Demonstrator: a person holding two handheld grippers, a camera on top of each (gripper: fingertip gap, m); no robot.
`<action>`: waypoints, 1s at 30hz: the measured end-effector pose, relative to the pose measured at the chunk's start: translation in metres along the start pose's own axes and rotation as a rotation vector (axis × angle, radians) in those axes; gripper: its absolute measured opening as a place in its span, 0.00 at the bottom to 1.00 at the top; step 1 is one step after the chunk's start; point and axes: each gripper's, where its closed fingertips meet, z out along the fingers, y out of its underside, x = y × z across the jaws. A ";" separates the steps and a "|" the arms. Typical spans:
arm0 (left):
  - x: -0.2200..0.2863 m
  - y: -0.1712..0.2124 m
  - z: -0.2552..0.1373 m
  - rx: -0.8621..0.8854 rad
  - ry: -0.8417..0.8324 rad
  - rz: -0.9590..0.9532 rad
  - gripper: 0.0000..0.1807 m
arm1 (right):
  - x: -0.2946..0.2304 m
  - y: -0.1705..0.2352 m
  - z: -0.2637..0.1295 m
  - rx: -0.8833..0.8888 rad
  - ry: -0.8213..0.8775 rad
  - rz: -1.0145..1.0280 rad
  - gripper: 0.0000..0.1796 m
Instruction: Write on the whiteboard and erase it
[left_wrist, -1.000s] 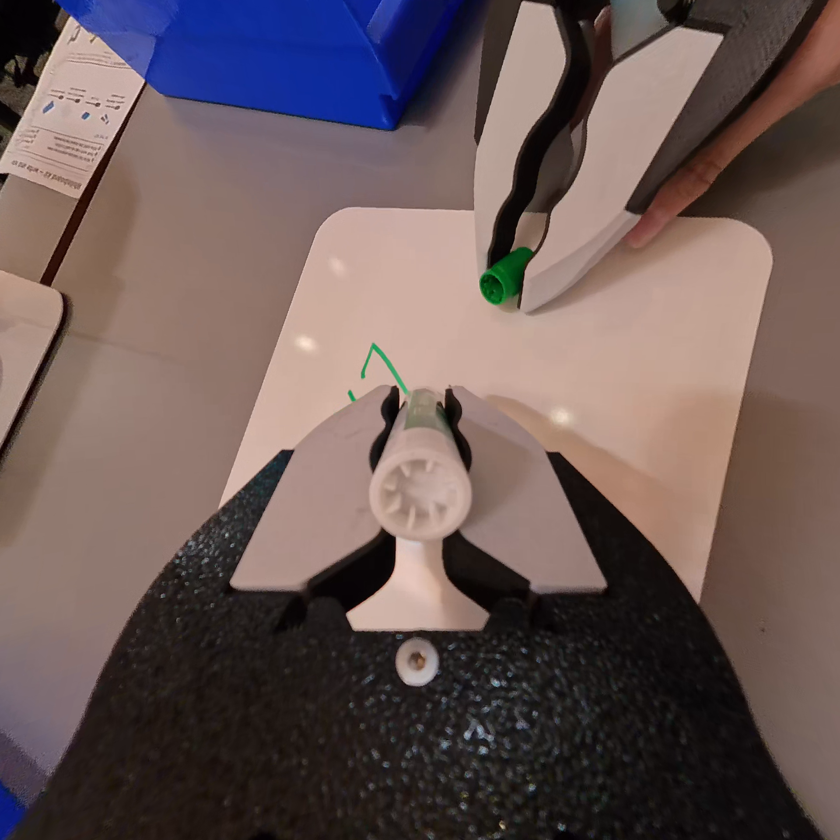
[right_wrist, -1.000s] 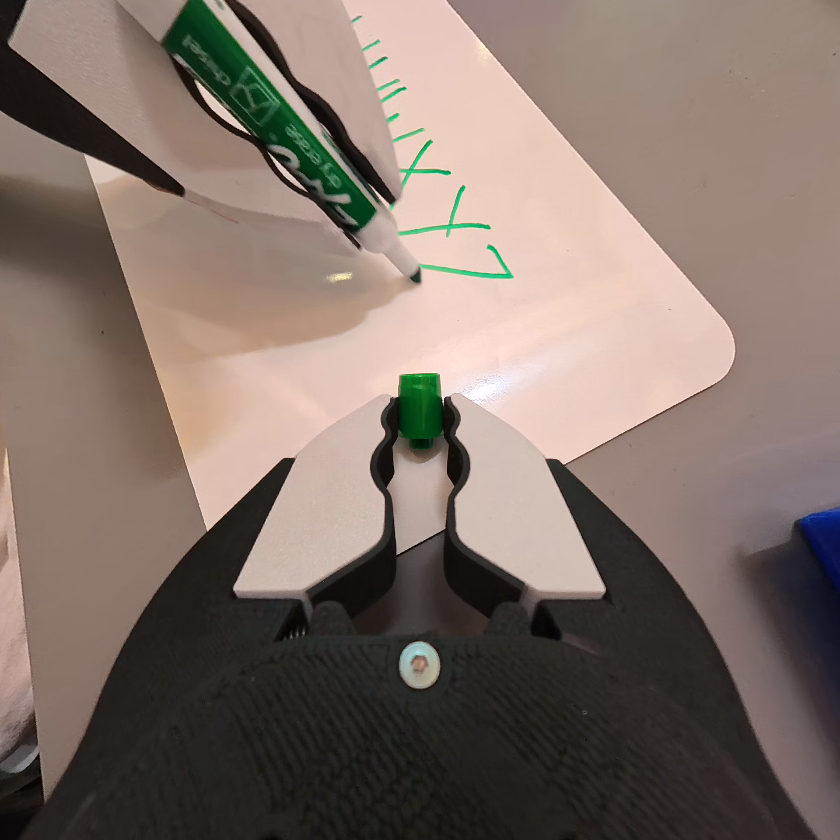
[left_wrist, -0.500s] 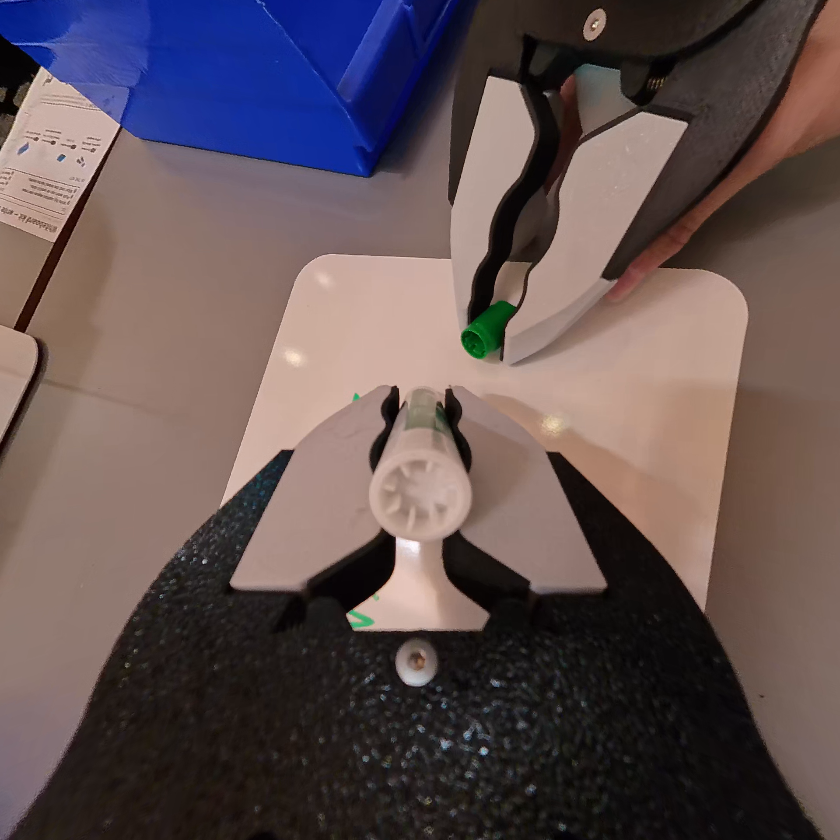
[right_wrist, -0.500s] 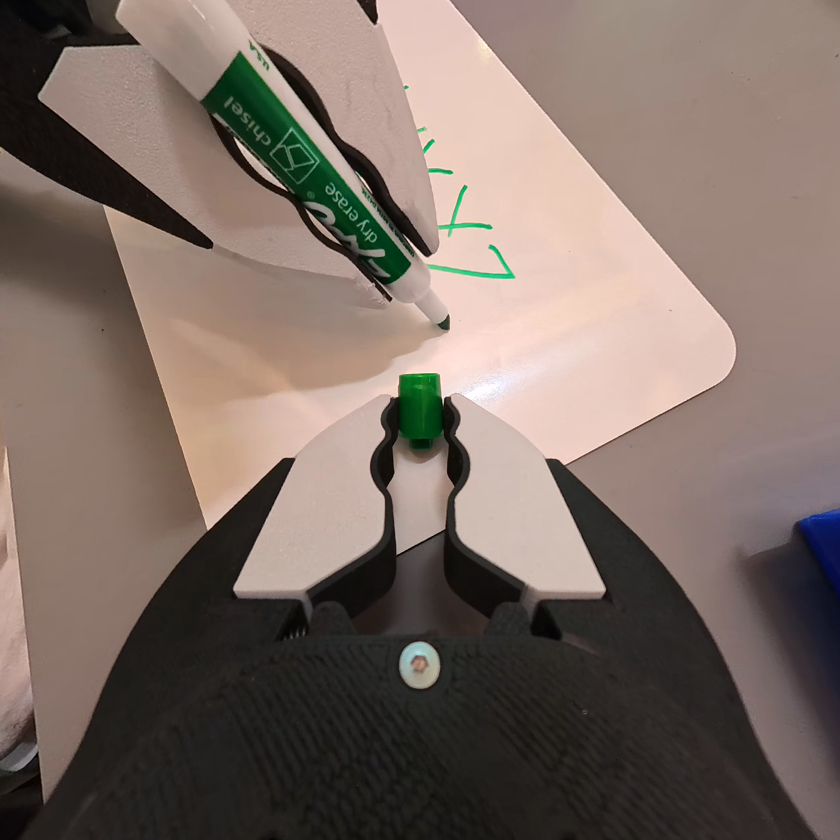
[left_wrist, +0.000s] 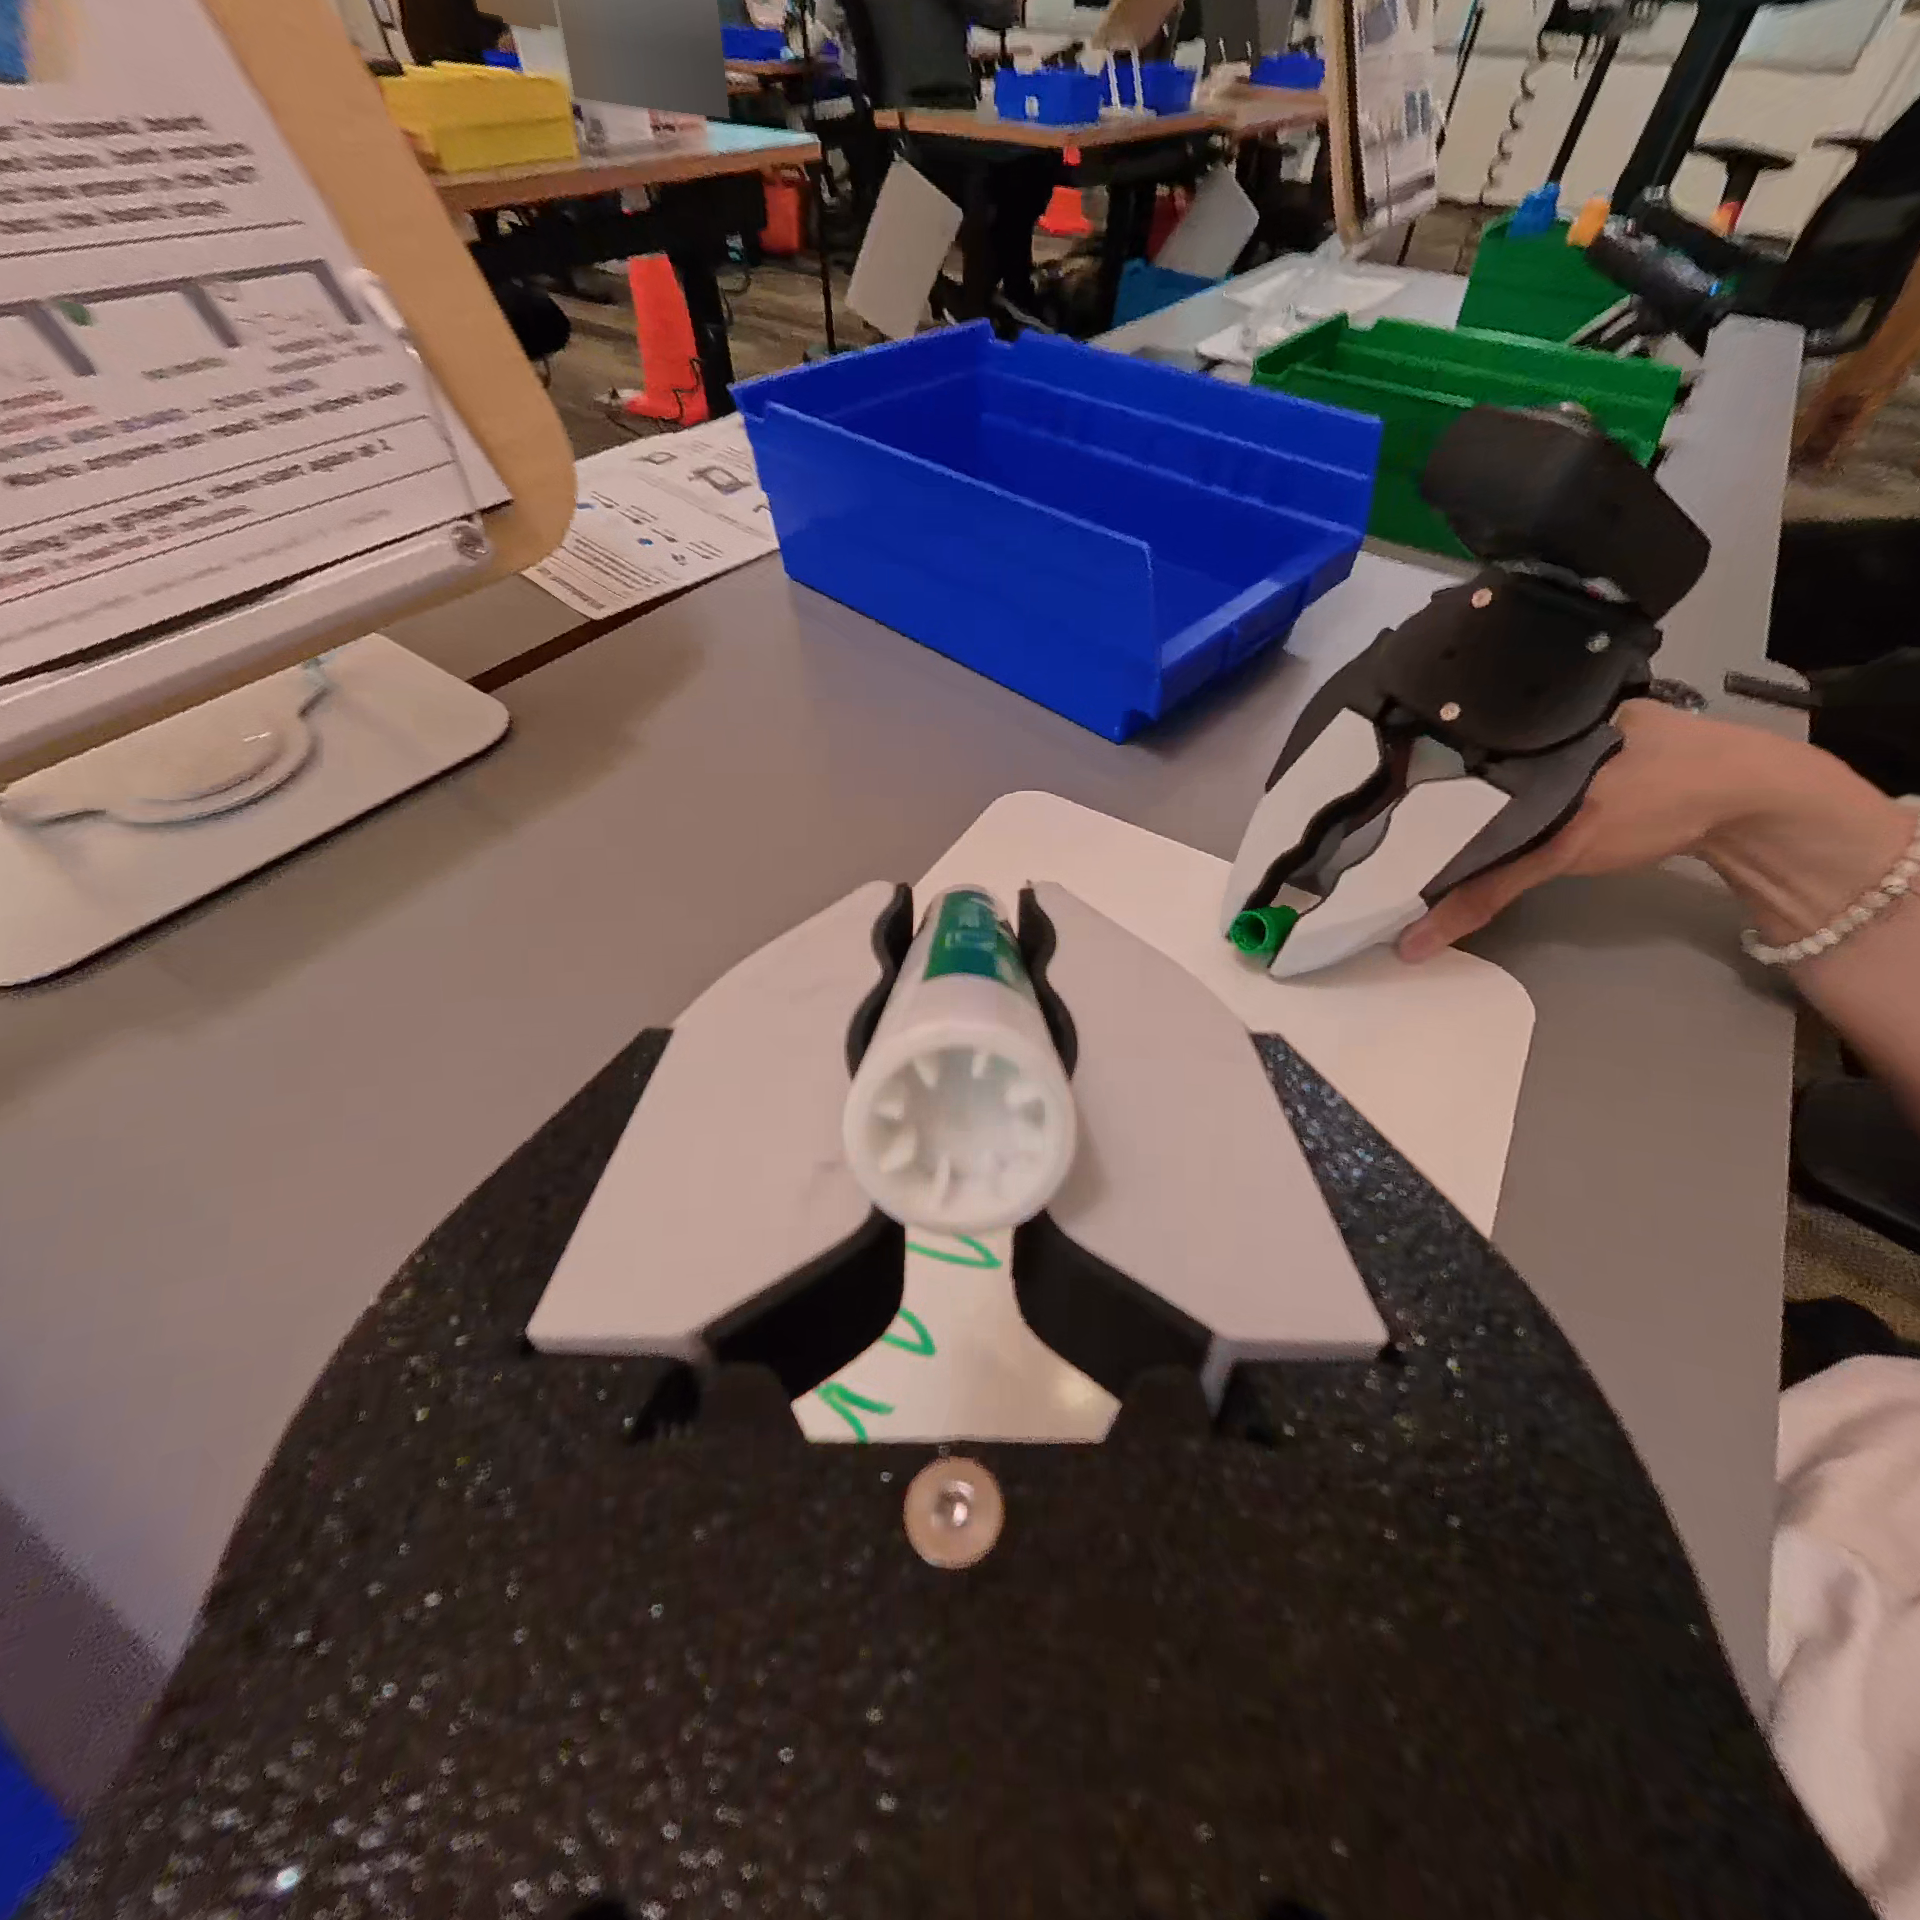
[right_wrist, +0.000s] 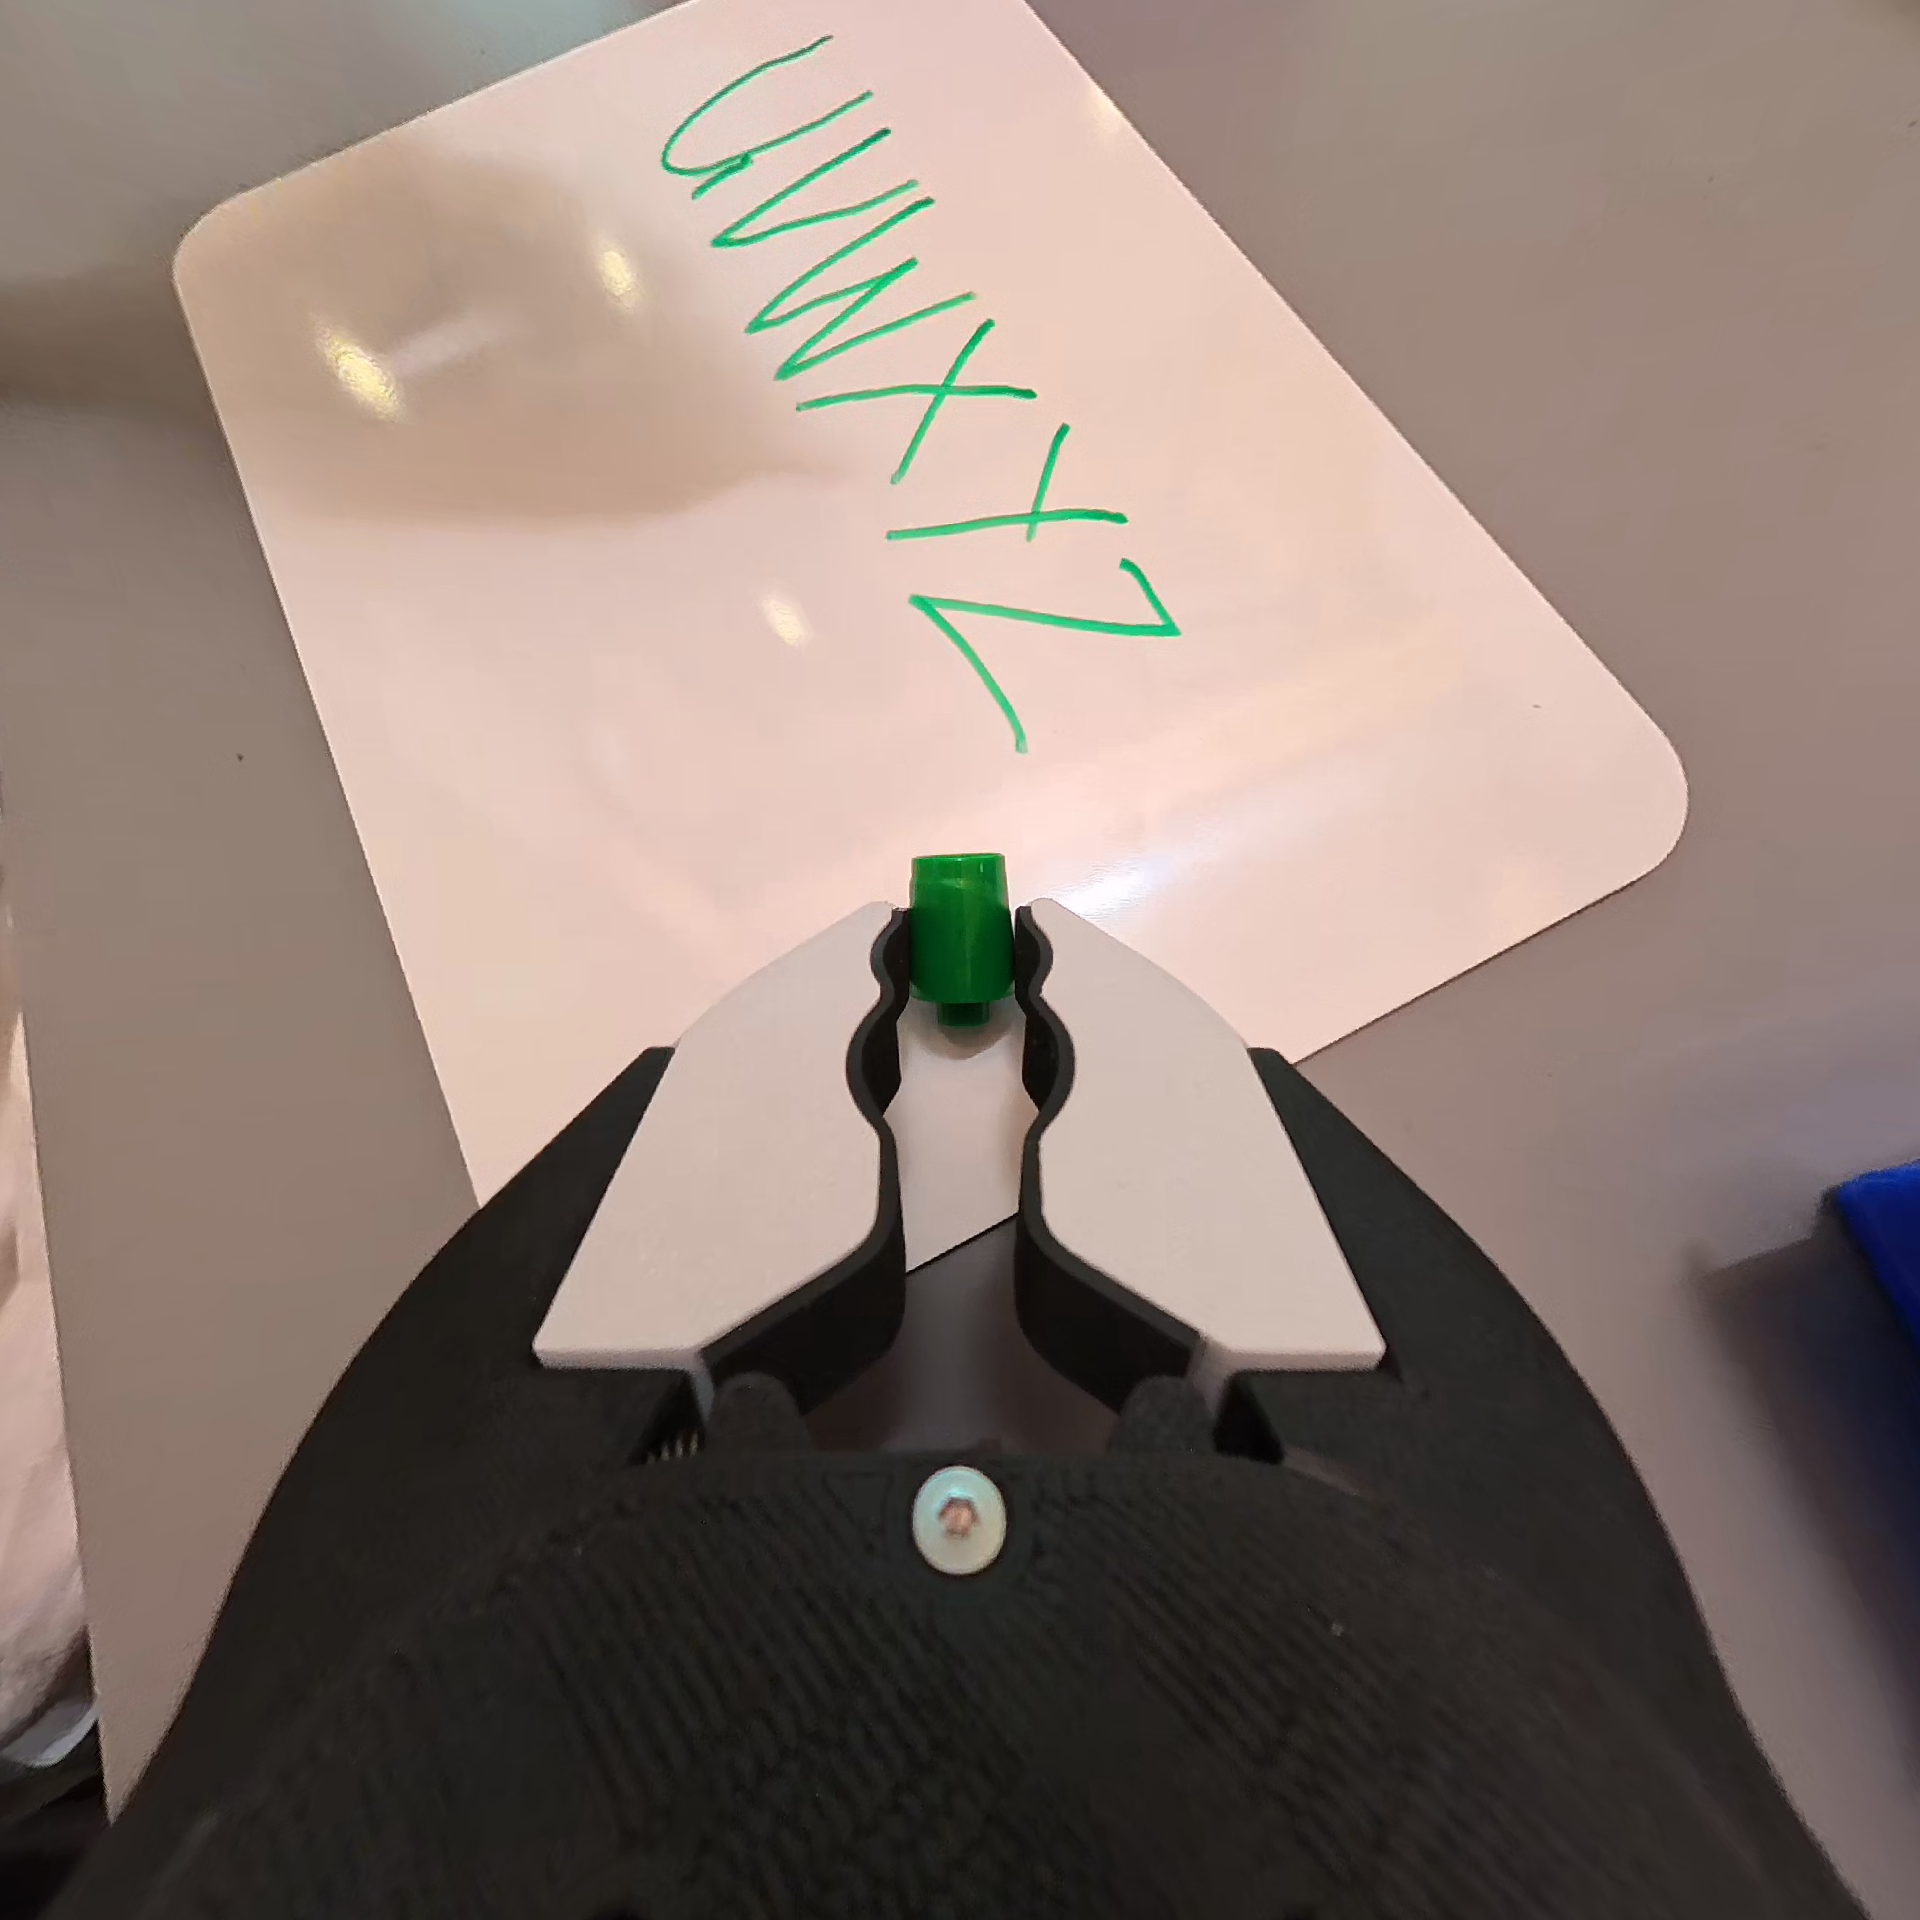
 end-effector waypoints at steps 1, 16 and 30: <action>-0.003 -0.001 -0.006 0.017 -0.002 -0.017 0.11 | 0.000 0.000 0.000 0.000 -0.001 0.000 0.11; 0.016 -0.014 -0.031 0.132 0.112 -0.061 0.11 | -0.013 -0.059 -0.055 0.366 -0.020 -0.056 0.11; 0.096 -0.030 0.018 0.060 0.314 0.058 0.11 | -0.023 -0.078 -0.059 0.329 0.190 -0.362 0.11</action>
